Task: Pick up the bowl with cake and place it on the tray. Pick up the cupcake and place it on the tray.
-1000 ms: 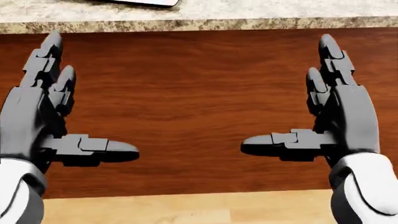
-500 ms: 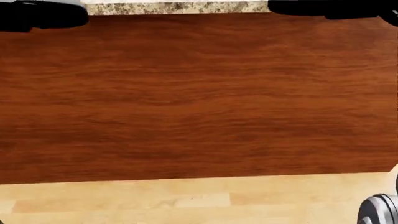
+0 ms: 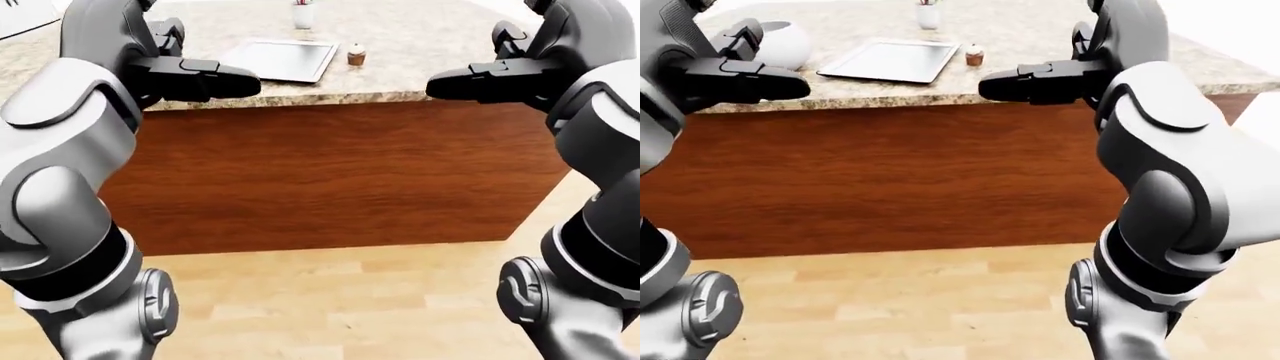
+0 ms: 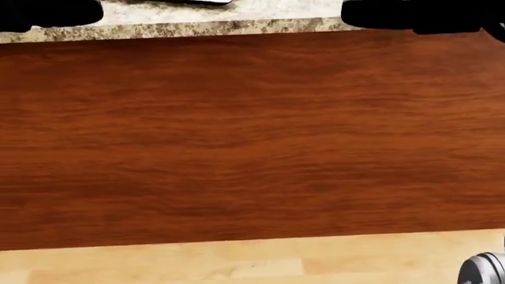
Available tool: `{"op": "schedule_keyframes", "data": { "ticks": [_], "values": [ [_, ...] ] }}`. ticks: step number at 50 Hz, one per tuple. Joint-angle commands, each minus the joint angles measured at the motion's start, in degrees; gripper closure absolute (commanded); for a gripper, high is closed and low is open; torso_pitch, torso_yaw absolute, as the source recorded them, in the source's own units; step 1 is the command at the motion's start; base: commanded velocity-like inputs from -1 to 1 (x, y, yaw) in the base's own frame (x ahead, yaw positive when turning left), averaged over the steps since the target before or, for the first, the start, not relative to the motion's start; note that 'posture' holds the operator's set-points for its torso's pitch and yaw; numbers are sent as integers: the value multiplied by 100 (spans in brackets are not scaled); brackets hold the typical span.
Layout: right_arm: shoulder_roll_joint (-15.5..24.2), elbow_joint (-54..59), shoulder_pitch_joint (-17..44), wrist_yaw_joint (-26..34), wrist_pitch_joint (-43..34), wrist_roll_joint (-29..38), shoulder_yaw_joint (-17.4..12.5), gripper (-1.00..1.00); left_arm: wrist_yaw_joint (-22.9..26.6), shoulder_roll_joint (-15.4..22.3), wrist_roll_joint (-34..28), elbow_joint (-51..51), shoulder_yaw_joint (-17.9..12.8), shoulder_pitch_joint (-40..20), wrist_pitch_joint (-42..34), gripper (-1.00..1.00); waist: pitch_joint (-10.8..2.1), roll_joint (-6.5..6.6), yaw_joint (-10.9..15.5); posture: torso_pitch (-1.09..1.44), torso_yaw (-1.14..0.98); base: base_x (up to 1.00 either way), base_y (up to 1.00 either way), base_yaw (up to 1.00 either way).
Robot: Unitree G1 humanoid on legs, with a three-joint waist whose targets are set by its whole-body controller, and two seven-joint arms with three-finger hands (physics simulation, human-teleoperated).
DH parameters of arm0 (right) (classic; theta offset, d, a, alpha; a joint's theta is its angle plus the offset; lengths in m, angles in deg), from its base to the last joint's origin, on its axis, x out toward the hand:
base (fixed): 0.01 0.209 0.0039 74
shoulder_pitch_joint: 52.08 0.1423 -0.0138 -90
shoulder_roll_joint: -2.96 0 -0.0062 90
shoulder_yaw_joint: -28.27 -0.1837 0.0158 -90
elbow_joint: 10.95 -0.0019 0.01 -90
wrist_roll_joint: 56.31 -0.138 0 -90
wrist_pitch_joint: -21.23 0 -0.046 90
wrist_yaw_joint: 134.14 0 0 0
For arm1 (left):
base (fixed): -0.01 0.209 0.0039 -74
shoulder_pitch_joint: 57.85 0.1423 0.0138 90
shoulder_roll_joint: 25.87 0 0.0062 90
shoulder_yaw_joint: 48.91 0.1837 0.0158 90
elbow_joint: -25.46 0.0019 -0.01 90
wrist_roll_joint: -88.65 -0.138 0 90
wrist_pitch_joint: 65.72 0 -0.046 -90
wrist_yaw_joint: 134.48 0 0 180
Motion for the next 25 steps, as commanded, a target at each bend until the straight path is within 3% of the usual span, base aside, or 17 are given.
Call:
{"op": "schedule_keyframes", "data": {
  "ticks": [1, 2, 5, 7, 10, 11, 12, 13, 15, 16, 17, 22, 23, 25],
  "values": [
    [4, -116, 178, 9, 178, -20, 20, -100, -96, 99, -15, -105, -89, -102, 212, -100, -114, -58, 47, 0, 0, 0, 48, 0],
    [2, -113, 164, -6, 168, -13, -2, -100, -106, 96, -2, -112, -76, -88, 219, -100, -88, 15, 33, 0, 0, 0, 74, 0],
    [3, -122, 58, 6, 230, 2, -9, -100, -144, 67, 17, -139, -56, 5, 264, -100, 23, -54, 42, 0, 0, 0, 88, 0],
    [-14, -137, 55, -3, 211, -17, -51, -100, -152, 64, 21, -123, -39, 14, 281, -100, 26, 27, 27, 0, 0, 0, 92, 0],
    [-45, -156, 18, -32, 218, -38, -56, -100, -149, 74, 9, -92, -2, 2, 311, -100, 32, 313, -3, 0, 0, 0, 92, 0],
    [-49, -129, 10, -38, 255, -36, -32, -100, -144, 89, 8, -71, -2, -30, 306, -100, 1, 478, -21, 0, 0, 0, 91, 0],
    [-44, -130, 21, -45, 244, -41, -22, -100, -135, 107, 12, -52, -10, -64, 295, -100, -88, 771, -42, 0, 0, 0, 92, 0],
    [-43, -129, 25, -50, 247, -45, -24, -100, -139, 116, 22, -62, -21, -92, 261, -100, -81, 742, -37, 0, 0, 0, 91, 0],
    [-80, -111, -23, -85, 291, -54, -75, -100, -145, 121, 35, -92, -31, -93, 232, -100, 126, 526, 45, 0, 0, 0, 40, 0],
    [-86, -142, -33, -106, 256, -72, -98, -100, -147, 125, 36, -107, -27, -89, 225, -100, 88, 653, 91, 0, 0, 0, 0, 0],
    [-97, -168, -43, -127, 244, -83, -96, -100, -146, 117, 27, -91, -17, -74, 256, -100, 70, 663, 39, 0, 0, 0, 0, 0],
    [-66, -149, -119, -166, 311, -113, -29, -100, -142, 100, 5, -108, 21, -66, 255, -100, 132, 434, -5, 0, 0, 0, 0, 0],
    [87, -91, -176, -181, 331, 8, 135, -100, -135, 103, 0, -107, 28, -79, 248, -100, 133, 405, 0, 0, 0, 0, 0, 0],
    [45, -28, -248, -154, 431, 78, 112, -100, -109, 113, -32, -62, 48, -90, 294, -100, 124, 369, 18, 0, 0, 0, 0, 0]
  ]
}}
